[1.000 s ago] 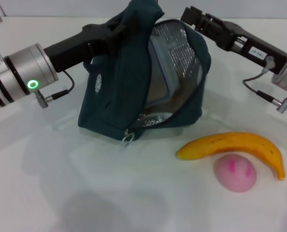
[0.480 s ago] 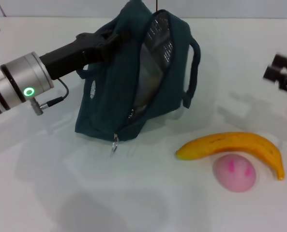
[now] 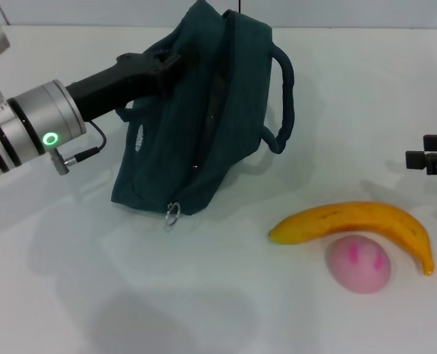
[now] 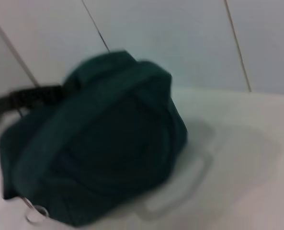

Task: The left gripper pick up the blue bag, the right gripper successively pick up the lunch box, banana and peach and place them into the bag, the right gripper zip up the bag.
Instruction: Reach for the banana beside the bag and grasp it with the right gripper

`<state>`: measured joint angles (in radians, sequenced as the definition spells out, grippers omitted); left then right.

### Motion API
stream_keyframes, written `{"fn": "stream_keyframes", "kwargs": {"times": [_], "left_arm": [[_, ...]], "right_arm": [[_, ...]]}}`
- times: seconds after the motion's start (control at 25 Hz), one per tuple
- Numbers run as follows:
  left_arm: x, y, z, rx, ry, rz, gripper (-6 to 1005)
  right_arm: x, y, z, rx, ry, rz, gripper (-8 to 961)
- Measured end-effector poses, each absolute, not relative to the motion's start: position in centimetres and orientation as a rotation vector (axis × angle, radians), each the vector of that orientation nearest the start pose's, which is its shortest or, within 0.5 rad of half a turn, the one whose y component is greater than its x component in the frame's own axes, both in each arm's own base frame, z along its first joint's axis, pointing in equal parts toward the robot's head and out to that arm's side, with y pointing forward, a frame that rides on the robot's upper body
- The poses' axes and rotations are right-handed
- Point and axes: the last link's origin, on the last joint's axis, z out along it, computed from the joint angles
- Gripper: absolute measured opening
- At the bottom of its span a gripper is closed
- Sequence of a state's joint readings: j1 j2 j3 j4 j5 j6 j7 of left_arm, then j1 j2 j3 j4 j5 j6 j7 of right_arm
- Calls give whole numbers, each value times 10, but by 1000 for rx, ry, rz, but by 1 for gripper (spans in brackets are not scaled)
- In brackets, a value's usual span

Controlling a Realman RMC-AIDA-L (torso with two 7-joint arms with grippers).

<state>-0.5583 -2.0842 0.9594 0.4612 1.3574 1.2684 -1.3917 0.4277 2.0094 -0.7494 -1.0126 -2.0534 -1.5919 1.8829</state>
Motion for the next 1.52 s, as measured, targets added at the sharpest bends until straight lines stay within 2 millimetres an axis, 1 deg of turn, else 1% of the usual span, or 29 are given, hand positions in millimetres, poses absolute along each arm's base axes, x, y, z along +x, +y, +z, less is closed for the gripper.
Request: {"fn": "stream_keyframes", "kwargs": {"times": [0.2, 0.24, 0.28, 0.44, 0.68, 0.8, 1.0, 1.16, 1.32, 1.52], "left_arm": [[-232, 371, -17, -2325, -873, -1106, 39], [-232, 371, -17, -2326, -871, -1106, 39], [-232, 372, -17, -2325, -871, -1106, 39], [-232, 373, -16, -2316, -873, -1109, 39], [-229, 375, -16, -2317, -865, -1110, 39], [-228, 376, -16, -2317, -863, -1110, 39], [-227, 377, -15, -2312, -859, -1113, 39], [-226, 378, -14, -2312, -857, -1115, 39], [-224, 379, -15, -2316, -857, -1119, 39], [-224, 379, -15, -2315, -860, -1121, 39]], "right_arm": [[262, 347, 81, -2611, 967, 283, 675], [262, 347, 81, -2611, 967, 283, 675], [254, 352, 78, -2643, 948, 203, 674], [242, 359, 74, -2688, 927, 68, 674], [226, 361, 64, -2779, 853, -62, 674], [223, 363, 61, -2787, 830, -144, 673], [219, 362, 50, -2826, 788, -241, 673], [213, 360, 41, -2864, 745, -295, 673], [213, 359, 39, -2874, 741, -320, 672], [214, 358, 27, -2884, 707, -382, 672]]}}
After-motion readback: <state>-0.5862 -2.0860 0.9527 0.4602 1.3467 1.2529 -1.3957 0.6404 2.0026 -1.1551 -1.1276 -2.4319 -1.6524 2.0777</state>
